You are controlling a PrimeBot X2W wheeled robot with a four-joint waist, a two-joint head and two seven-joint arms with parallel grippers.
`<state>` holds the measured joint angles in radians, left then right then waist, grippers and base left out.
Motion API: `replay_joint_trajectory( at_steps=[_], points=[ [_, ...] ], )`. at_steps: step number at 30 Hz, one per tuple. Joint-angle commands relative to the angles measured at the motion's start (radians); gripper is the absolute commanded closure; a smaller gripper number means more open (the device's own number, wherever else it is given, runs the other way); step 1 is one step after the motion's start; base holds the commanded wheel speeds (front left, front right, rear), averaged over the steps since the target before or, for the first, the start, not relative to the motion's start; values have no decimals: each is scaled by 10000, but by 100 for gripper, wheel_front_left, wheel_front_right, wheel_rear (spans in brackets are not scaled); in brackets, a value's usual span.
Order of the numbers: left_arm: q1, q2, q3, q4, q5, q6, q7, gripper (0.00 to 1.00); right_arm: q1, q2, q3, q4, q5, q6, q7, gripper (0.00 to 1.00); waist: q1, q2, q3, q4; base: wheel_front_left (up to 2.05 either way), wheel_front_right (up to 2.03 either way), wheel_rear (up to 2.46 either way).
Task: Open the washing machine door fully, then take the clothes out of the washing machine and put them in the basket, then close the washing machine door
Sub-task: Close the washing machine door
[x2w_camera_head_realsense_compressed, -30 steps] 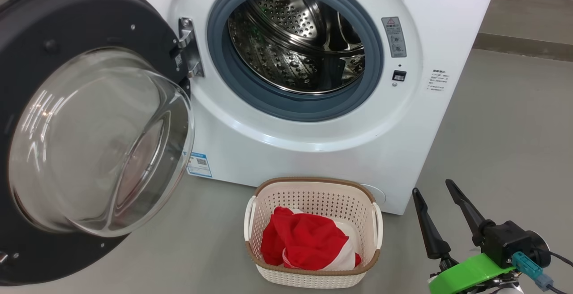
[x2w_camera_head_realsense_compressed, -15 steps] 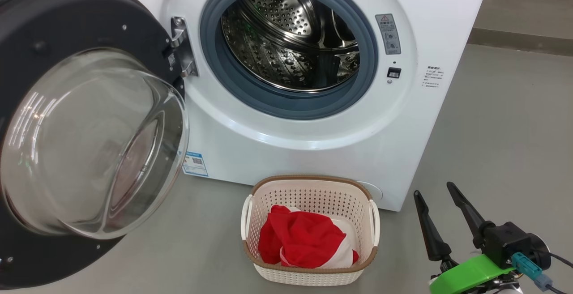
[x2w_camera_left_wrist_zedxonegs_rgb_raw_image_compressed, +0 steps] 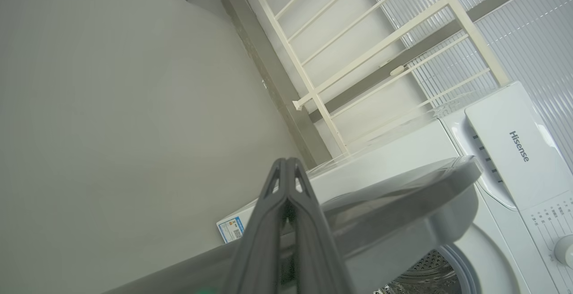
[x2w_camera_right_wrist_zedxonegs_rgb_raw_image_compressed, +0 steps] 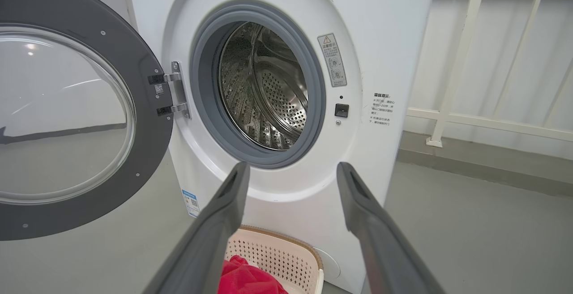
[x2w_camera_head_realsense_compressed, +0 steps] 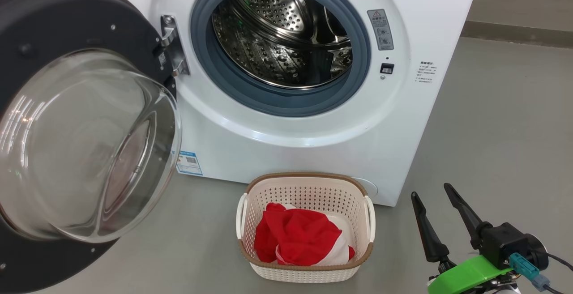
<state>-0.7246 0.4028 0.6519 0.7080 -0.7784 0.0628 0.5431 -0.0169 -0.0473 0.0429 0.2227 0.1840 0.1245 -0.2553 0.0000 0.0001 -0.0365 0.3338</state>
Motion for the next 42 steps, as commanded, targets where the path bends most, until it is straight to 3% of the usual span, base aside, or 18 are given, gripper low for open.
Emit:
replay_joint_trajectory(
  at_steps=[1,19,24,36,42],
  points=[
    [-116,547,165,-220,-286,-203,354,100,-221,-46,225,-257,-20,62,-65,0,0,-1,23,-34,0,0,0],
    [938,-368,763,-1656,-1698,-690,1773,100,-224,-39,148,-318,89,62,-65,0,0,-1,80,-55,0,0,0],
    [1481,-938,989,-2586,-2108,-678,2046,100,-204,-36,94,-344,99,62,-65,0,0,-1,99,-25,0,0,0],
    [2548,-2690,1527,-5272,-3519,-121,3030,100,-184,-32,57,-354,269,62,-65,0,0,-1,91,23,0,0,0],
    [2901,-3212,1550,-6279,-4146,244,3494,100,-195,-31,72,-357,294,62,-65,0,0,-1,126,2,0,0,0]
  ],
)
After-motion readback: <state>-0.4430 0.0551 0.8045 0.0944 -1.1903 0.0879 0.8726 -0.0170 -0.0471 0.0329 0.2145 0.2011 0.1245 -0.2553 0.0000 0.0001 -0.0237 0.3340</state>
